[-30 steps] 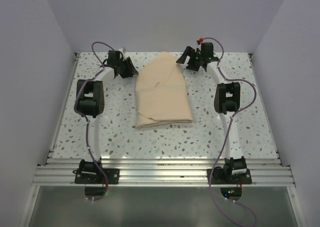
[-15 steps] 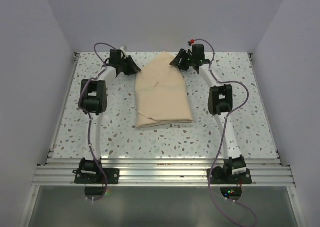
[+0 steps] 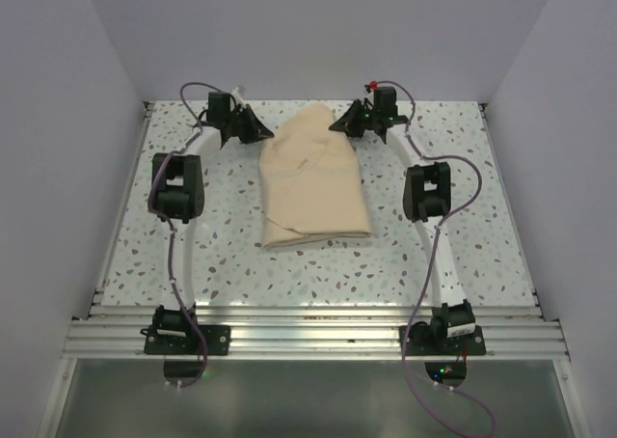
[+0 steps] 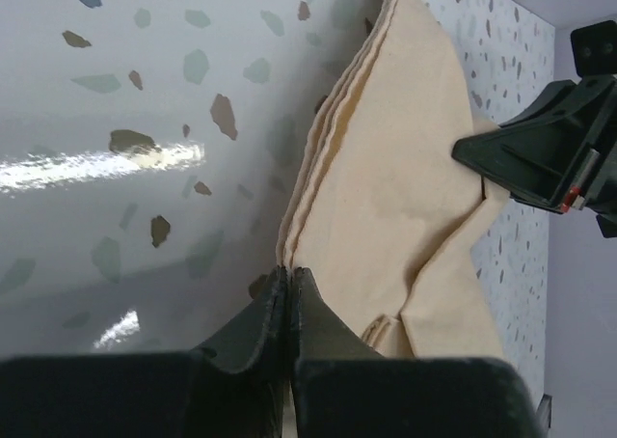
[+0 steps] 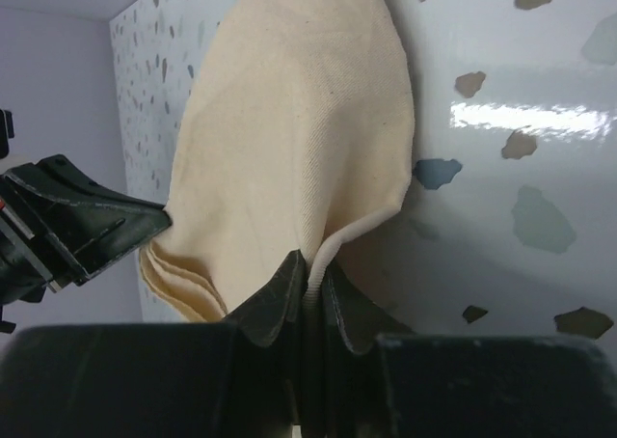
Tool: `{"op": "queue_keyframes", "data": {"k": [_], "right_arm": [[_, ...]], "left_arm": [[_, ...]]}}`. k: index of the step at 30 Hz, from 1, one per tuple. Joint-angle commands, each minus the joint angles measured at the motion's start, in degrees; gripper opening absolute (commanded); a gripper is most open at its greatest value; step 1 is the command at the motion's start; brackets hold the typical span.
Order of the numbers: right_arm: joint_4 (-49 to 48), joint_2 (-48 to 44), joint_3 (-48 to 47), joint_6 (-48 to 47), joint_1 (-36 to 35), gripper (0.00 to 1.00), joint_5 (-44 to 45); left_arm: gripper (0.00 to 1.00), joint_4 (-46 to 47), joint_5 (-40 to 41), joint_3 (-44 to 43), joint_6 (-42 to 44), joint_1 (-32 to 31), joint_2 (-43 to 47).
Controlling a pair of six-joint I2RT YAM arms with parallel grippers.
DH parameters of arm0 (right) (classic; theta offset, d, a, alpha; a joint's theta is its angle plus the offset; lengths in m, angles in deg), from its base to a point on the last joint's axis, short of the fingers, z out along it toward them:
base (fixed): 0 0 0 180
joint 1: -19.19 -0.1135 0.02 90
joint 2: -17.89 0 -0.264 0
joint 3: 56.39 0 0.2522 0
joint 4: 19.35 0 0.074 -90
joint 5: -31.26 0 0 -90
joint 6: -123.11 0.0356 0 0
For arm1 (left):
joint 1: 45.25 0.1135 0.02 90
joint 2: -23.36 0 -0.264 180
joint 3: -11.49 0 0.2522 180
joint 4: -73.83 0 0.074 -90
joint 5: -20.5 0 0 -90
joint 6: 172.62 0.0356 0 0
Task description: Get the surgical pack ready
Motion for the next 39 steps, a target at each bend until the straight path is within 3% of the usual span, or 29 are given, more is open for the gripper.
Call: {"op": "queue_keyframes", "data": {"k": [1, 8, 9, 19, 22, 27, 34, 39], "right_arm": [[0.95, -9.96, 2.43, 0.81, 0.26, 0.09, -6.65], [5.0, -18.91, 10.7, 0.02, 0.35, 0.11, -9.72], [5.18, -19.8, 11.93, -0.32, 0.35, 0.15, -10.34], [14.05, -31.58, 30.03, -11.3, 0.26, 0.24, -8.94], [15.9, -34.47, 34.25, -13.85, 0.26, 0.22, -8.32], [15.72, -38.08, 40.84, -14.04, 0.35, 0.08, -8.67], [17.91, -41.07, 43.75, -15.79, 0.35, 0.1, -9.91], [18.45, -43.98, 50.5, -18.69, 0.26, 0.22, -9.55]], "left_arm": [[0.0, 3.73, -4.36, 4.02, -0.31, 0.32, 11.26], [0.0, -0.82, -4.81, 14.31, 6.36, -0.3, 19.37], [0.0, -2.74, -4.63, 15.1, 8.11, -0.39, 20.94], [0.0, -3.73, -2.52, 34.43, 12.6, -1.79, 33.52], [0.0, -5.04, -1.64, 37.33, 13.57, -2.75, 35.98], [0.0, -7.41, 0.29, 39.1, 15.07, -5.57, 39.58], [0.0, -8.47, 1.96, 41.65, 16.12, -6.8, 43.54], [0.0, -9.27, 2.66, 45.51, 16.74, -7.42, 44.69]]}}
